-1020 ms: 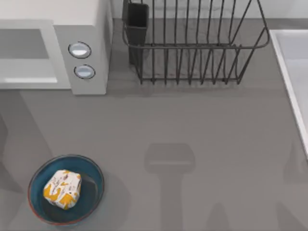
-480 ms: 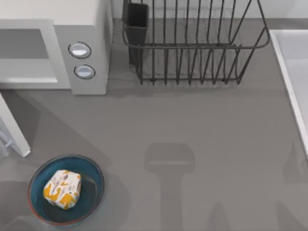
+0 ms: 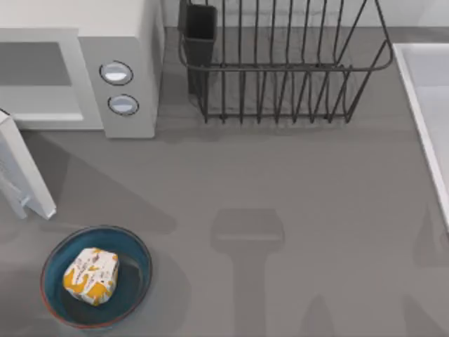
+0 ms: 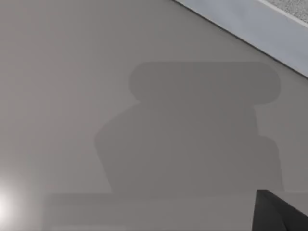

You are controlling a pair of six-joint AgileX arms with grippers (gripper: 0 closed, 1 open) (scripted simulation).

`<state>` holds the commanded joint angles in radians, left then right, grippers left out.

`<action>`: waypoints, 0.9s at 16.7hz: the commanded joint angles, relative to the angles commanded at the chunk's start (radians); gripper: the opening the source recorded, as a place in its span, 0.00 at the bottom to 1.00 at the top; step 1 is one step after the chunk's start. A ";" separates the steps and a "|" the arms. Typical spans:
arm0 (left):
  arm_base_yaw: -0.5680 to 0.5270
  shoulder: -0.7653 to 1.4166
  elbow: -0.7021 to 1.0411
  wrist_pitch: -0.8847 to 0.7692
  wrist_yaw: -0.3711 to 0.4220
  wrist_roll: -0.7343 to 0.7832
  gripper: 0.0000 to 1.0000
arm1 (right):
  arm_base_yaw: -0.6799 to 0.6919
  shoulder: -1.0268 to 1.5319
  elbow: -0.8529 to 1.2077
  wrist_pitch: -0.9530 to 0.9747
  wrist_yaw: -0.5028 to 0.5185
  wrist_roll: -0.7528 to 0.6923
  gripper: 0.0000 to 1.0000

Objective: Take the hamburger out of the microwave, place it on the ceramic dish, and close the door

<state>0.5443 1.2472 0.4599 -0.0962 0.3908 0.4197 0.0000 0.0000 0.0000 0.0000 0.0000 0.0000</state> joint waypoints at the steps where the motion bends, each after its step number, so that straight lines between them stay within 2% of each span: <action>1: -0.033 -0.013 -0.008 0.001 -0.024 -0.027 0.00 | 0.000 0.000 0.000 0.000 0.000 0.000 1.00; 9: -0.434 -0.167 -0.104 0.018 -0.282 -0.321 0.00 | 0.000 0.000 0.000 0.000 0.000 0.000 1.00; 11: -0.470 -0.188 -0.117 0.021 -0.314 -0.356 0.00 | 0.000 0.000 0.000 0.000 0.000 0.000 1.00; 15: -0.469 -0.185 -0.114 0.020 -0.312 -0.358 0.00 | 0.000 0.000 0.000 0.000 0.000 0.000 1.00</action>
<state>0.0757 1.0622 0.3462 -0.0761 0.0785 0.0621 0.0000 0.0000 0.0000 0.0000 0.0000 0.0000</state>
